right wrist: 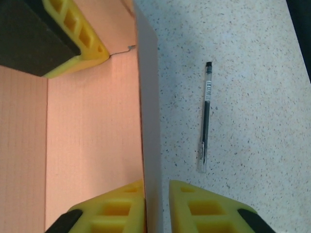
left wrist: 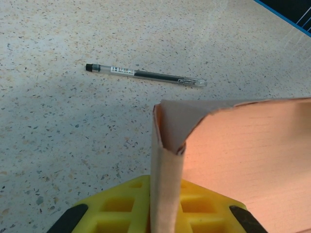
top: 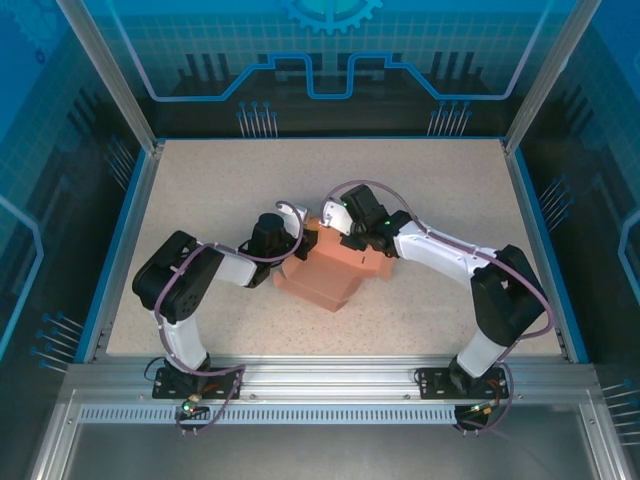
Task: Fold the paper box
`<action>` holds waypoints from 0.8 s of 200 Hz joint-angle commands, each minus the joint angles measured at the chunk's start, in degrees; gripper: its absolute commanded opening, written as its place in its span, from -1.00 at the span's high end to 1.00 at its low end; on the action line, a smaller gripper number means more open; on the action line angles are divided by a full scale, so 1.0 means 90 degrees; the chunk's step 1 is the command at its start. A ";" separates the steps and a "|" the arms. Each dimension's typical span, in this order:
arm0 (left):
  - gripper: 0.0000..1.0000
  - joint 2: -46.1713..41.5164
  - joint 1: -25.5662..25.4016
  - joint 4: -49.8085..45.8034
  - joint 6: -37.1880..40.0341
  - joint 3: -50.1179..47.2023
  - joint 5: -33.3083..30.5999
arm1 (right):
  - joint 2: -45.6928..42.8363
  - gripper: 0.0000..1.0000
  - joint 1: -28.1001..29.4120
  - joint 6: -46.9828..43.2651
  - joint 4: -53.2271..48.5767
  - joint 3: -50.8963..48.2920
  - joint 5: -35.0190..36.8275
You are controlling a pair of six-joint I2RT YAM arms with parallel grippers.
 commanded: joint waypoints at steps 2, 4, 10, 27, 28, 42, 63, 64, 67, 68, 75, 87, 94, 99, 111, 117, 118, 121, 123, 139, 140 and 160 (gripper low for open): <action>0.70 -0.0204 0.0003 0.0204 0.0158 -0.0037 0.0147 | 0.0162 0.78 0.0123 -0.0212 -0.0118 0.0211 0.0382; 0.70 -0.0216 0.0003 0.0202 0.0159 -0.0037 0.0139 | 0.0168 0.80 0.0133 -0.0230 -0.0105 0.0215 0.0413; 0.70 -0.0217 0.0004 0.0174 0.0166 -0.0028 0.0118 | 0.0179 0.86 0.0162 -0.0272 -0.0072 0.0209 0.0481; 0.66 -0.0190 0.0003 0.0119 0.0194 -0.0026 0.0051 | 0.0172 0.98 0.0240 -0.0461 0.0114 0.0080 0.0655; 0.66 -0.0192 0.0003 0.0116 0.0201 -0.0022 0.0049 | 0.0171 0.98 0.0240 -0.0468 0.0127 0.0070 0.0666; 0.62 -0.0145 0.0003 0.0118 0.0208 -0.0023 0.0004 | 0.0143 1.00 0.0312 -0.0601 0.0350 -0.0081 0.0797; 0.57 -0.0054 0.0009 0.0215 0.0213 -0.0045 -0.0020 | 0.0087 1.00 0.0414 -0.0845 0.0771 -0.0343 0.1025; 0.57 -0.0050 0.0006 0.0213 0.0220 -0.0046 -0.0020 | 0.0084 1.00 0.0425 -0.0855 0.0787 -0.0356 0.1037; 0.56 -0.0044 0.0006 0.0225 0.0221 -0.0046 -0.0013 | 0.0073 1.00 0.0446 -0.0901 0.0872 -0.0402 0.1083; 0.55 -0.0041 0.0004 0.0228 0.0219 -0.0046 -0.0012 | 0.0067 1.00 0.0451 -0.0912 0.0892 -0.0410 0.1095; 0.53 -0.0028 0.0007 0.0245 0.0234 -0.0047 -0.0011 | 0.0048 1.00 0.0479 -0.0972 0.1038 -0.0487 0.1175; 0.48 0.0000 0.0009 0.0255 0.0265 -0.0038 -0.0011 | 0.0000 1.00 0.0504 -0.1042 0.1248 -0.0592 0.1266; 0.44 0.0005 0.0009 0.0251 0.0284 -0.0045 0.0002 | -0.0015 1.00 0.0503 -0.1051 0.1330 -0.0629 0.1298; 0.42 0.0019 0.0004 0.0269 0.0295 -0.0055 0.0007 | -0.0042 1.00 0.0502 -0.1069 0.1406 -0.0673 0.1330; 0.33 0.0003 0.0008 0.0291 0.0306 -0.0073 0.0042 | -0.0078 1.00 0.0504 -0.1108 0.1556 -0.0732 0.1383; 0.26 -0.0007 0.0003 0.0292 0.0327 -0.0081 0.0063 | -0.0099 1.00 0.0495 -0.1108 0.1606 -0.0759 0.1393; 0.25 -0.0008 0.0008 0.0291 0.0326 -0.0083 0.0065 | -0.0099 1.00 0.0500 -0.1113 0.1610 -0.0765 0.1397; 0.22 -0.0021 0.0004 0.0297 0.0334 -0.0089 0.0075 | -0.0104 1.00 0.0504 -0.1110 0.1622 -0.0769 0.1395; 0.21 -0.0026 0.0003 0.0291 0.0335 -0.0091 0.0077 | -0.0104 1.00 0.0497 -0.1116 0.1628 -0.0777 0.1404; 0.13 -0.0072 0.0009 0.0239 0.0371 -0.0105 0.0067 | -0.0114 1.00 0.0504 -0.1143 0.1663 -0.0789 0.1432; 0.13 -0.0074 0.0006 0.0225 0.0373 -0.0105 0.0067 | -0.0114 1.00 0.0504 -0.1145 0.1663 -0.0789 0.1436; 0.01 -0.0133 0.0006 0.0020 0.0413 -0.0115 0.0004 | -0.0133 1.00 0.0493 -0.1154 0.1653 -0.0780 0.1440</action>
